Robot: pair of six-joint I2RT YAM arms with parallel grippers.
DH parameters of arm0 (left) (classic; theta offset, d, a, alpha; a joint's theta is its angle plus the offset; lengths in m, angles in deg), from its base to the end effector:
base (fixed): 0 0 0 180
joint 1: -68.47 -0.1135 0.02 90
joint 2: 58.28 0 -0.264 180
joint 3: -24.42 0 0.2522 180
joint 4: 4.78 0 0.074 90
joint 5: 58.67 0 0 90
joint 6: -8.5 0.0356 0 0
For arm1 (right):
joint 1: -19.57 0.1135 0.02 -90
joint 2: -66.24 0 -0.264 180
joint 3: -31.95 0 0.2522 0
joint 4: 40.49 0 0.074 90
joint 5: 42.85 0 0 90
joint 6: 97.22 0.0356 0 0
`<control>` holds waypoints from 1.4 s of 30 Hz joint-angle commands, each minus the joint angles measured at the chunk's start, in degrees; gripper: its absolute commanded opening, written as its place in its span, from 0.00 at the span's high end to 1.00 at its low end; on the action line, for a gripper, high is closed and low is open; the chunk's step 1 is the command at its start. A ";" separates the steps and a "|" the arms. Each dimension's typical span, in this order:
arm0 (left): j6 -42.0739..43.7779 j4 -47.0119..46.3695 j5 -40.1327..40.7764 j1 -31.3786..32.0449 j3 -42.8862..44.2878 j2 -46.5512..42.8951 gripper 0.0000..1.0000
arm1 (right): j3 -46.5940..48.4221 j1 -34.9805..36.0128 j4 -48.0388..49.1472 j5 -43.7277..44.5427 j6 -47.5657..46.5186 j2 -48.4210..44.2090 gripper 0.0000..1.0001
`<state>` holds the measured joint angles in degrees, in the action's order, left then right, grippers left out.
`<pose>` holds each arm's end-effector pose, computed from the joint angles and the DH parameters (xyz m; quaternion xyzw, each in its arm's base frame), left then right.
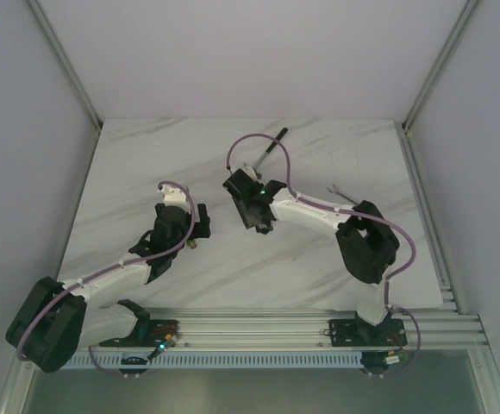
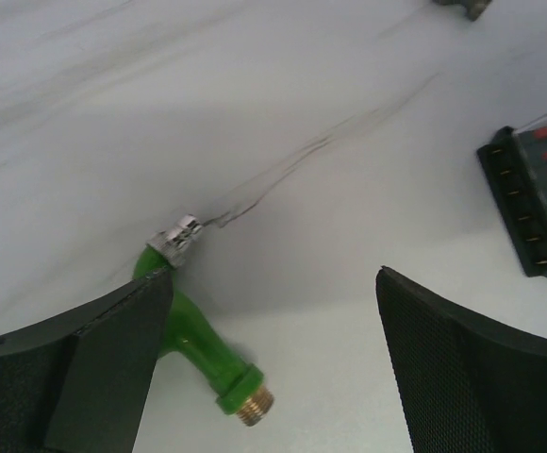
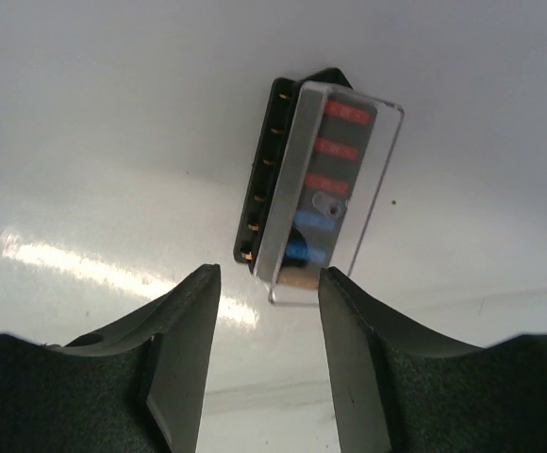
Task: Snap on the fuse box
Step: Close the fuse box cover on the fuse box base.
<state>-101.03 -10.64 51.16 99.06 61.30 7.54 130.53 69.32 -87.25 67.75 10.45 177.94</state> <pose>0.2054 -0.1074 0.1902 -0.0153 0.8271 -0.0999 0.5528 0.2790 0.3102 0.2087 -0.2179 0.9259 -0.0018 0.3085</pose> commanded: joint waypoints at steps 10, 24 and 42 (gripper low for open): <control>-16.38 -16.92 -22.95 -0.27 5.70 10.11 0.11 | -18.15 -14.09 21.97 -26.16 3.69 -18.23 0.36; -25.80 -27.97 -34.94 1.65 16.21 31.98 0.32 | -29.90 -24.71 39.63 -45.51 10.68 -14.67 0.43; -31.68 -31.65 -36.65 2.88 18.04 41.74 0.44 | -31.86 -25.99 46.44 -53.13 13.34 -8.84 0.48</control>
<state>-130.82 -38.70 16.26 101.59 78.08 47.56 99.18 43.49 -43.51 18.05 23.04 168.85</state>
